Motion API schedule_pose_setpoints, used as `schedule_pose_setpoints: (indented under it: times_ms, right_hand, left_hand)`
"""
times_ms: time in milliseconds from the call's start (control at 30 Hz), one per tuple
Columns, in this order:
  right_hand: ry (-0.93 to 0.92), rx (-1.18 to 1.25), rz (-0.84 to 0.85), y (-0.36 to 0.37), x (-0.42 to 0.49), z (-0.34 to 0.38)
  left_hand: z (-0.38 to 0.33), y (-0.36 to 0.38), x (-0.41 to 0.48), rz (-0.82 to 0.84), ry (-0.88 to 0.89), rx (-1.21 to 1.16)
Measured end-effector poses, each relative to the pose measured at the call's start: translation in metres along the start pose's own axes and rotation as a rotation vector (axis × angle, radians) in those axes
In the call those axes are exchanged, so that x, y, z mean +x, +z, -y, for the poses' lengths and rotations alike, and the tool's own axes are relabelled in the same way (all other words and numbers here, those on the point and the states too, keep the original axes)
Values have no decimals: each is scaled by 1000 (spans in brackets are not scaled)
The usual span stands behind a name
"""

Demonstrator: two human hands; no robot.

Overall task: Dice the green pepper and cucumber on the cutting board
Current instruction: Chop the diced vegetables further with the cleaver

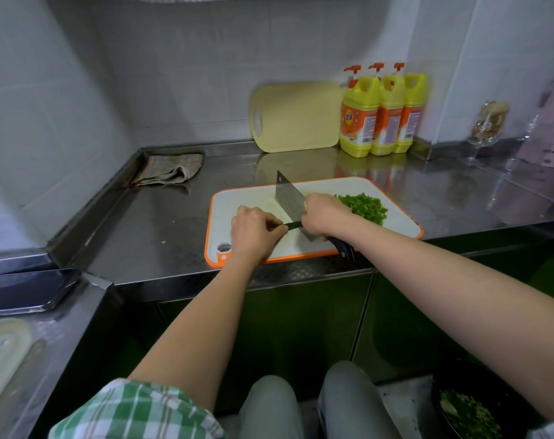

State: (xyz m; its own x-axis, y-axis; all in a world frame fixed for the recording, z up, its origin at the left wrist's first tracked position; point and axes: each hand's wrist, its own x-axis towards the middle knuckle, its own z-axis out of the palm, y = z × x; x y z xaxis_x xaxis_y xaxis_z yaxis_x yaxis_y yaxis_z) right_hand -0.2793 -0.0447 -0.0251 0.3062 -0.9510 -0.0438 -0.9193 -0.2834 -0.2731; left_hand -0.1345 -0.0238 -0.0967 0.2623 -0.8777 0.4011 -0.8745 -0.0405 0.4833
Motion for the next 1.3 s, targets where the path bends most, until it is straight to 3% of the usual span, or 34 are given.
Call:
schedule_pose_setpoints:
  times_ms: [233, 533, 733, 967, 1167, 1300]
  right_hand:
    - [-8, 161, -83, -1, 2, -12]
    - [-2, 37, 84, -12, -8, 4]
    - [21, -5, -3, 2, -3, 12]
    - [0, 161, -106, 1, 0, -6]
    - [-20, 91, 49, -13, -11, 2]
    - [-20, 89, 63, -13, -12, 6]
  left_hand:
    - [0, -2, -5, -74, 30, -8]
    - [1, -1, -3, -64, 2, -48]
    - [1, -2, -3, -57, -14, -46]
    - [0, -3, -5, -38, -5, -8]
    - [4, 0, -2, -16, -41, 1]
    - [7, 2, 1, -4, -54, 8]
